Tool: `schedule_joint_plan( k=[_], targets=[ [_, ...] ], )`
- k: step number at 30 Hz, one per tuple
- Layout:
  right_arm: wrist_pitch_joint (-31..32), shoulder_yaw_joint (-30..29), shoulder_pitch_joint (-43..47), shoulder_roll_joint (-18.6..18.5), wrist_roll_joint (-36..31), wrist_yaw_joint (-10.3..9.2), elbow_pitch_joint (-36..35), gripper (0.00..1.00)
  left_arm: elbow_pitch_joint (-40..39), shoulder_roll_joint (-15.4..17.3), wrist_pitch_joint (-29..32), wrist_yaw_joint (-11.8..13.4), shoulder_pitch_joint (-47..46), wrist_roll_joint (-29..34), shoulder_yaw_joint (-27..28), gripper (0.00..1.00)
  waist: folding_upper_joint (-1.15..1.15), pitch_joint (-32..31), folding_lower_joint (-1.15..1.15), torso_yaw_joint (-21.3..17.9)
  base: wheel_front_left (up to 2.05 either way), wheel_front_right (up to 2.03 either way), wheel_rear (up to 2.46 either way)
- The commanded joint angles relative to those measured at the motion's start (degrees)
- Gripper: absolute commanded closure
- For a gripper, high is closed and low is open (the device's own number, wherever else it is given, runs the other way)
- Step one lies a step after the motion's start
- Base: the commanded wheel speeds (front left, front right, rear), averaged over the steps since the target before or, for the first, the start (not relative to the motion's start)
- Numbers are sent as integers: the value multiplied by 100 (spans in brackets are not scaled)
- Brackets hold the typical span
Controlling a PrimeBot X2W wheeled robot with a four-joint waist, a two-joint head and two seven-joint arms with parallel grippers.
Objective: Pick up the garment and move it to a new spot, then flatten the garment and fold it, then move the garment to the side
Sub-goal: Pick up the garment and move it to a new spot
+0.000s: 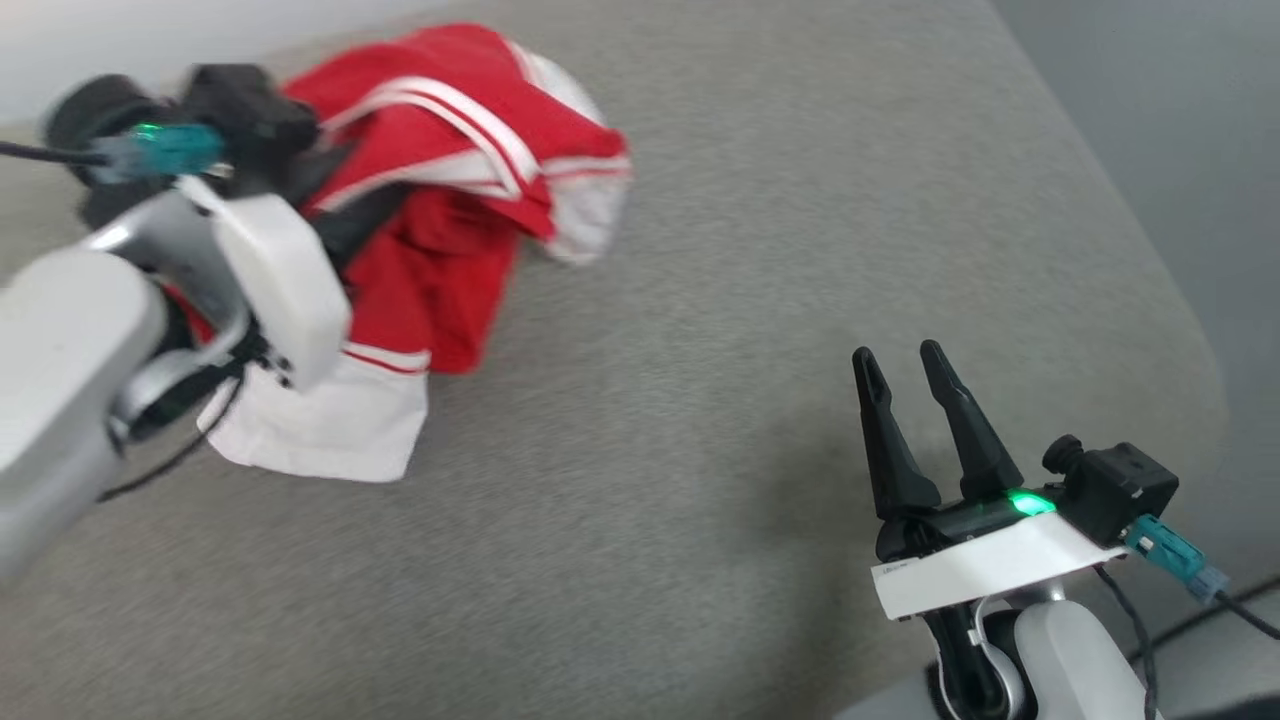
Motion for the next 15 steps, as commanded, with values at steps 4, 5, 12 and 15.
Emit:
schedule_joint_plan(
  k=[4, 5, 12, 15],
  targets=[
    [-30, 57, 155, 2, 263, 0, -80, 0, 42, -148, 311, 15, -15, -181, -533, 100, 0, 232, 0, -833, 0, 0, 0],
    [-30, 33, 202, 2, 305, 0, -102, 0, 81, -187, 371, 15, 36, -196, -627, 100, 0, 246, 0, -900, 0, 0, 0],
    [-30, -284, 463, 3, 514, 0, -300, 0, 342, -368, 1017, 15, 326, 276, -849, 100, 0, 401, 0, -965, 0, 0, 0],
    [-29, -389, 564, 2, 596, 0, -381, 0, 198, -305, 1649, 14, 602, 885, -846, 100, 0, 468, 0, -997, 0, 0, 0]
  ],
)
